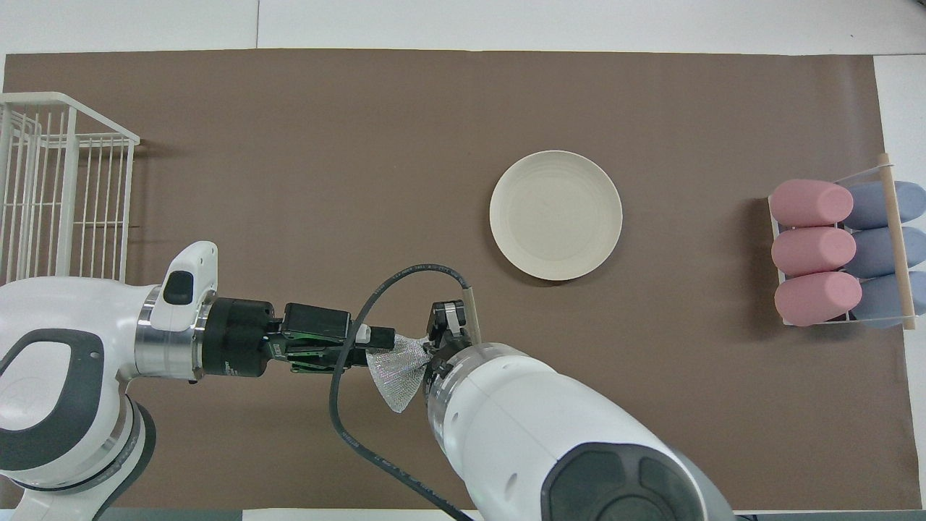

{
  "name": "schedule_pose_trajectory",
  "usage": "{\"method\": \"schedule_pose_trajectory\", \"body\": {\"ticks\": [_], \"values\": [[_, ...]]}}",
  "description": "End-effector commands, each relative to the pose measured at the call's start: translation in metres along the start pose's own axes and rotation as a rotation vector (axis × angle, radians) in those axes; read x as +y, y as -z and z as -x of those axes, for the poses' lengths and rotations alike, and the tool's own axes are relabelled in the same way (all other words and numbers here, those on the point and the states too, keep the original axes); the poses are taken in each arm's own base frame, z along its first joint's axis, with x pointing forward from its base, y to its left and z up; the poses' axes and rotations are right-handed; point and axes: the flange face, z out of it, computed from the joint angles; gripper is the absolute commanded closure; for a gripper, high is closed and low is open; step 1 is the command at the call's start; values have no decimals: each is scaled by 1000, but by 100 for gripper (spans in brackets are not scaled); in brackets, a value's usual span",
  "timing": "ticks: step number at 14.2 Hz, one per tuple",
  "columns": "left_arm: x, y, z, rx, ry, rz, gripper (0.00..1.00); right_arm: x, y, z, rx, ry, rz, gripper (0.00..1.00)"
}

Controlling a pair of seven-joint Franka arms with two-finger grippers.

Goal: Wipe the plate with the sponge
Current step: 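Grasp the scrubber with the right gripper and open the left gripper, then move the scrubber onto the cream plate with the right gripper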

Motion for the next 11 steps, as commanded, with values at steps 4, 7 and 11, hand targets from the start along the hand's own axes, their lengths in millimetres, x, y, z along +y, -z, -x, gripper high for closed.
{"method": "schedule_pose_trajectory", "body": {"ticks": [4,7,11], "values": [[-9,36,-4,64,-3,-138,0,-38,2,-76,37,145,-10,100],[-19,59,-9,94,-4,-223,0,-55,-4,-126,65,256,-6,100],[-31,88,-19,132,-28,-422,0,-61,-27,-151,77,301,9,100]]}}
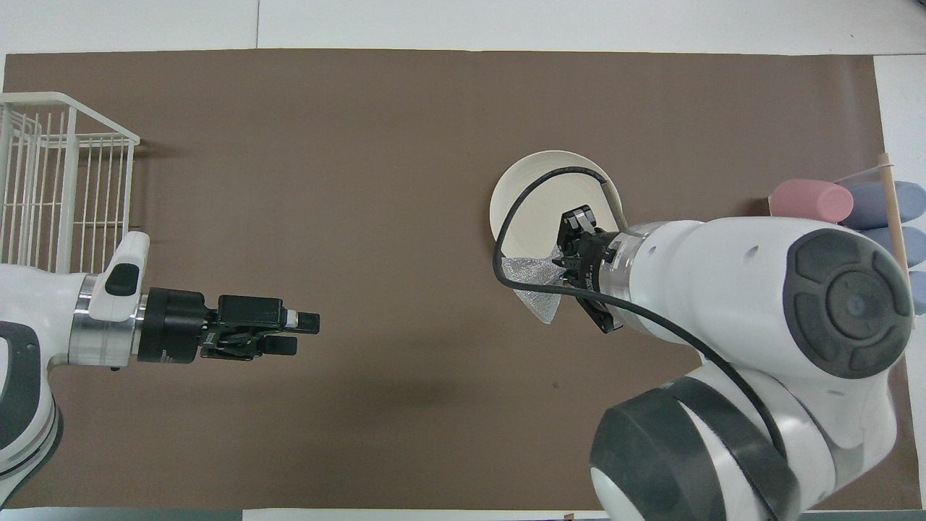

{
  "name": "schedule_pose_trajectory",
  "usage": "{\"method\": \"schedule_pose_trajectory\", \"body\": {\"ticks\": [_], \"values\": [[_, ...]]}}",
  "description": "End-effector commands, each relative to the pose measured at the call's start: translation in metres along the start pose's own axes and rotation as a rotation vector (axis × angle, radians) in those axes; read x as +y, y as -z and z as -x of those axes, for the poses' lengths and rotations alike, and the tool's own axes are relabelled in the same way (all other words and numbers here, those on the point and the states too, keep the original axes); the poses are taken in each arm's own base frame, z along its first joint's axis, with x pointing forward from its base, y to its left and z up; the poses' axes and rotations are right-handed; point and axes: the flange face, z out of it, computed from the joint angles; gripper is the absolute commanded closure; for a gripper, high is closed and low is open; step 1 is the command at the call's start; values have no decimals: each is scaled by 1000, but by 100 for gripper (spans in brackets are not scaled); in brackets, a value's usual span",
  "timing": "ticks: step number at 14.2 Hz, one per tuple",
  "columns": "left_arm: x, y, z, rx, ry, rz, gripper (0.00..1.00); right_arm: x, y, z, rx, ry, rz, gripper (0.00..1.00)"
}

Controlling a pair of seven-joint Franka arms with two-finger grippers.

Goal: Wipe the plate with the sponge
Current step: 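Move the scrubber onto the cream plate with the right gripper, then rub the scrubber in circles over the plate with the right gripper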

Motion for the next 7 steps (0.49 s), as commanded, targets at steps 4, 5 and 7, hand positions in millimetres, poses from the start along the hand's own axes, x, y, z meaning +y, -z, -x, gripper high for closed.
{"method": "schedule_pose_trajectory", "body": {"ticks": [4,5,7], "values": [[-39,36,-9,42,-14,-331,0,-4,-84,-13,-17,23,-9,100],[-45,42,-10,49,-13,-371,0,-6,-102,-16,-19,19,-16,100],[-53,48,-11,53,-34,-485,0,-6,-144,-28,-19,60,-31,100]]}}
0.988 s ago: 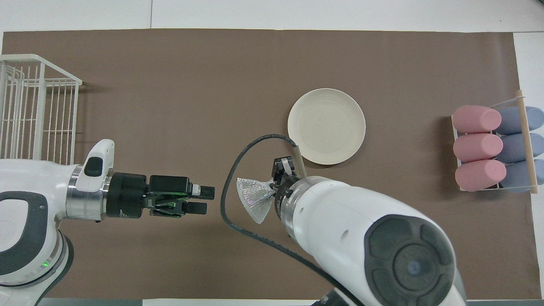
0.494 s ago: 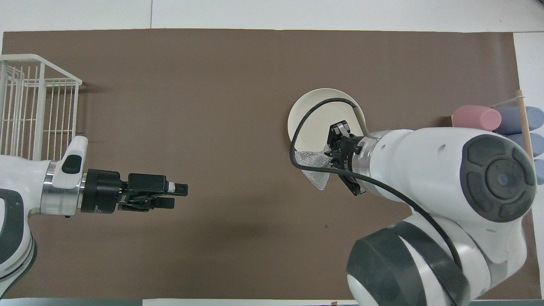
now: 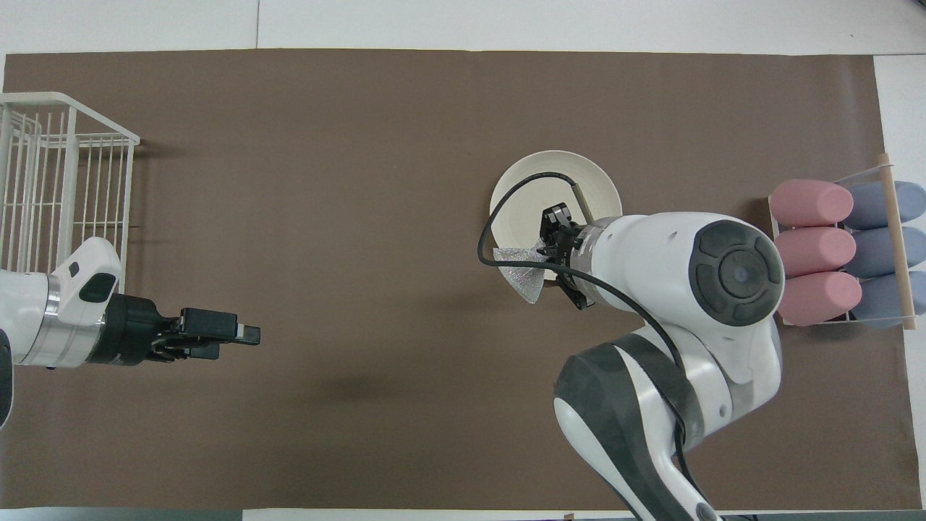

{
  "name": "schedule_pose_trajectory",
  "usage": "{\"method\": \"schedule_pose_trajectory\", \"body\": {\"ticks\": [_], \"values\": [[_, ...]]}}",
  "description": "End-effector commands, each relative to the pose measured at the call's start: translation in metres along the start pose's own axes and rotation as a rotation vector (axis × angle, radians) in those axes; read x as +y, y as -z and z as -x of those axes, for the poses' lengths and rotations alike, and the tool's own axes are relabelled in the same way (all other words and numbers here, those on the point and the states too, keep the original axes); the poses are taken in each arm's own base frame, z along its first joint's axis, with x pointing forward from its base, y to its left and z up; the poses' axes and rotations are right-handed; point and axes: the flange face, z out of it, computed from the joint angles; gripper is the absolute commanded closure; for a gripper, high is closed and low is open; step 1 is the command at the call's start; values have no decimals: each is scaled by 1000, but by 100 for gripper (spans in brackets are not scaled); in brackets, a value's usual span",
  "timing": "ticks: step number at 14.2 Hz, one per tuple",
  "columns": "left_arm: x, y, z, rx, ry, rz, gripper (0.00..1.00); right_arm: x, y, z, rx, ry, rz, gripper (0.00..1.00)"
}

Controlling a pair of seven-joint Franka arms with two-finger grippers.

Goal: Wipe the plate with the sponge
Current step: 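Rub the scrubber in circles over the plate with the right gripper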

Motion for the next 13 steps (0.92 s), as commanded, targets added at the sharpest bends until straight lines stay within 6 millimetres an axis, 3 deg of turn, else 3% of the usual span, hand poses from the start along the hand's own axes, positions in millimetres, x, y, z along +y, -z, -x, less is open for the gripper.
{"method": "schedule_pose_trajectory", "body": {"ticks": [1,5,9,13], "values": [[-9,7,-6,25,-22,-154,0,-2,-58,-20,-9,61,-35,100],[-20,15,-16,94,-61,-305,0,-5,-109,-57,0,105,-67,100],[-22,20,-27,179,-23,-317,0,-7,-150,-63,-9,93,-68,100],[-23,20,-28,184,-23,-317,0,-2,-167,-72,-8,115,-59,100]]}}
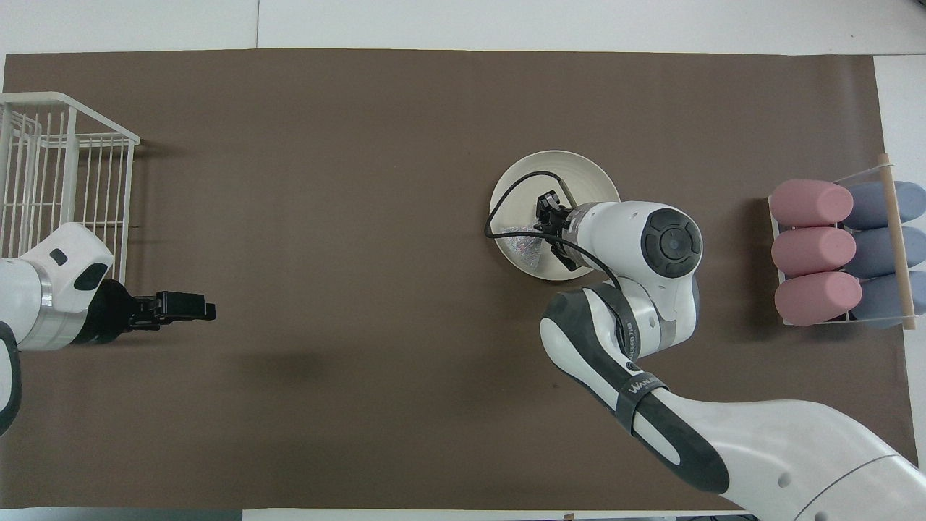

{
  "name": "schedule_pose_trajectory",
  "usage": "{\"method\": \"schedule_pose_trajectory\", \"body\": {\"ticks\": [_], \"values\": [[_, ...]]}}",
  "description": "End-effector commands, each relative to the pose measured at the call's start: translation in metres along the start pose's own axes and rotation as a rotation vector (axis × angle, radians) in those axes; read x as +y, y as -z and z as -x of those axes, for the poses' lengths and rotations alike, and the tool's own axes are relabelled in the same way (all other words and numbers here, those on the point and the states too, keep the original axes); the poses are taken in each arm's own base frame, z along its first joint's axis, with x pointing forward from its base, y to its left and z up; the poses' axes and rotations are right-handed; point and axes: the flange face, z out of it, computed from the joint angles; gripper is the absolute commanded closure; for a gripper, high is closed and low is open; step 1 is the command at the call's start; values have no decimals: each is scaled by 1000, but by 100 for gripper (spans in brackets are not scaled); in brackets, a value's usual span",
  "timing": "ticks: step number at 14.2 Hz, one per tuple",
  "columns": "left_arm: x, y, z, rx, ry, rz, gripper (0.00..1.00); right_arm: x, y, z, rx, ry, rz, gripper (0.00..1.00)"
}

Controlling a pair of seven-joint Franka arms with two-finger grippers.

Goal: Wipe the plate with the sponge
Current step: 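Rub the scrubber in circles over the plate with the right gripper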

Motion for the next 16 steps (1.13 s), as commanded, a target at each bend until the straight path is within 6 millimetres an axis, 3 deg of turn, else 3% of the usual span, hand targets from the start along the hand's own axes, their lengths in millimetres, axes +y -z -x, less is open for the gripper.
{"method": "schedule_pose_trajectory", "body": {"ticks": [1,6,8,10,12,14,15,16], "values": [[1,1,-5,11,8,-25,0,0,-8,-21,-2,51,-1,100],[-1,1,-5,11,10,-24,0,17,-6,-84,25,148,11,100],[0,3,-6,14,14,-24,0,20,-9,-83,21,146,19,100],[1,7,-7,20,13,-23,0,17,-9,-74,17,116,18,100],[3,12,-9,32,11,-22,0,10,-15,-32,0,46,12,100],[3,12,-9,32,11,-22,0,5,-18,-3,-9,-33,-3,100],[3,12,-9,32,11,-22,0,5,-20,6,-14,-37,-3,100],[3,12,-9,32,11,-22,0,5,-19,2,-11,-36,-4,100]]}}
